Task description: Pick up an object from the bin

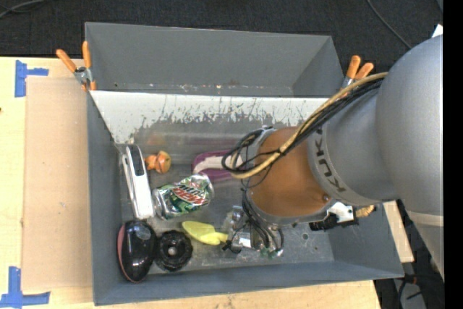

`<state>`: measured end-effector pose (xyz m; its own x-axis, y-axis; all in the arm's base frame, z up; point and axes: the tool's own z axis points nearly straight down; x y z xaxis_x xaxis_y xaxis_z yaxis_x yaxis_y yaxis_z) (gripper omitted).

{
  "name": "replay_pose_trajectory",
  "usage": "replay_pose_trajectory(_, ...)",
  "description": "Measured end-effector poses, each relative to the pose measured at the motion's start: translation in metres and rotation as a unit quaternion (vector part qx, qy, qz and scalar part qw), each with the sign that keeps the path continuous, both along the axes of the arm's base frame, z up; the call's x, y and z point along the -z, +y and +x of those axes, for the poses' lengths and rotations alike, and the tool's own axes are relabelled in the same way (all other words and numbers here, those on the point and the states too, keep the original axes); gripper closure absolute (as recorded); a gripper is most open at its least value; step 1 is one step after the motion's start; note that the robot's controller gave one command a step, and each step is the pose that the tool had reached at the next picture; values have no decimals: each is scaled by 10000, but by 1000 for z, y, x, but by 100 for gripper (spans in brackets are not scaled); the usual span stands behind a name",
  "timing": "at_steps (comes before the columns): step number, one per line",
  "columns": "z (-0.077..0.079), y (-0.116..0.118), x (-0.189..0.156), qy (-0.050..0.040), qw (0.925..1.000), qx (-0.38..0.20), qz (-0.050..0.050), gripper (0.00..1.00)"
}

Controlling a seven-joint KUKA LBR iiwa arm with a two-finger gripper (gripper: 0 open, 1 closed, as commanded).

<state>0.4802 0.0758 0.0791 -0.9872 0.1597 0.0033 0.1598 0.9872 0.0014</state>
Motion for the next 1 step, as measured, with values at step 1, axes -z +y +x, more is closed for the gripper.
replay_pose_trajectory(1, 0, 0, -6, 9, 10000, 10, 0, 100)
